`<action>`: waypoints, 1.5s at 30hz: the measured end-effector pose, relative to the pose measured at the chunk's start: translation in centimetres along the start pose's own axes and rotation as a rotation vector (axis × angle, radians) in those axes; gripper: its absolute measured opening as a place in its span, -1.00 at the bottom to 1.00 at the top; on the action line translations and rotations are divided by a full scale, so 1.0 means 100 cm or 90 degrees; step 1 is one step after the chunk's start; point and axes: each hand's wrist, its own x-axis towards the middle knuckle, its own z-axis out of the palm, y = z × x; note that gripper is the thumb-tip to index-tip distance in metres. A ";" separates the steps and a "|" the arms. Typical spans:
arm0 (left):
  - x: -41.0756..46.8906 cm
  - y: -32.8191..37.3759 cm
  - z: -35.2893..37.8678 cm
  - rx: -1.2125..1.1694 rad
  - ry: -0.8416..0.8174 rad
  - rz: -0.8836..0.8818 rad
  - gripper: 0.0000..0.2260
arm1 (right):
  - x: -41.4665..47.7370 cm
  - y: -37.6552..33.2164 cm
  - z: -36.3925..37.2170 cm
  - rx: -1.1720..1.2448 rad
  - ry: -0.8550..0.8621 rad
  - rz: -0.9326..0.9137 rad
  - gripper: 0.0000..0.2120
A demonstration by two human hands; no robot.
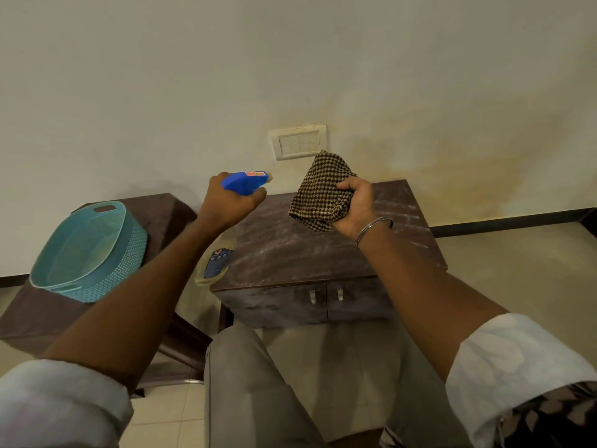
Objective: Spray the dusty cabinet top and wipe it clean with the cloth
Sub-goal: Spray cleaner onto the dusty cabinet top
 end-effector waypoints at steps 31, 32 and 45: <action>-0.020 -0.010 0.013 -0.016 -0.036 0.078 -0.80 | -0.004 0.015 0.017 0.002 -0.029 0.008 -0.41; -0.019 -0.012 0.010 -0.007 -0.043 0.085 -0.78 | -0.003 0.016 0.018 0.003 -0.030 0.006 -0.40; -0.018 -0.030 -0.004 0.057 -0.016 0.070 -0.82 | 0.001 0.035 0.031 0.005 -0.031 0.024 -0.33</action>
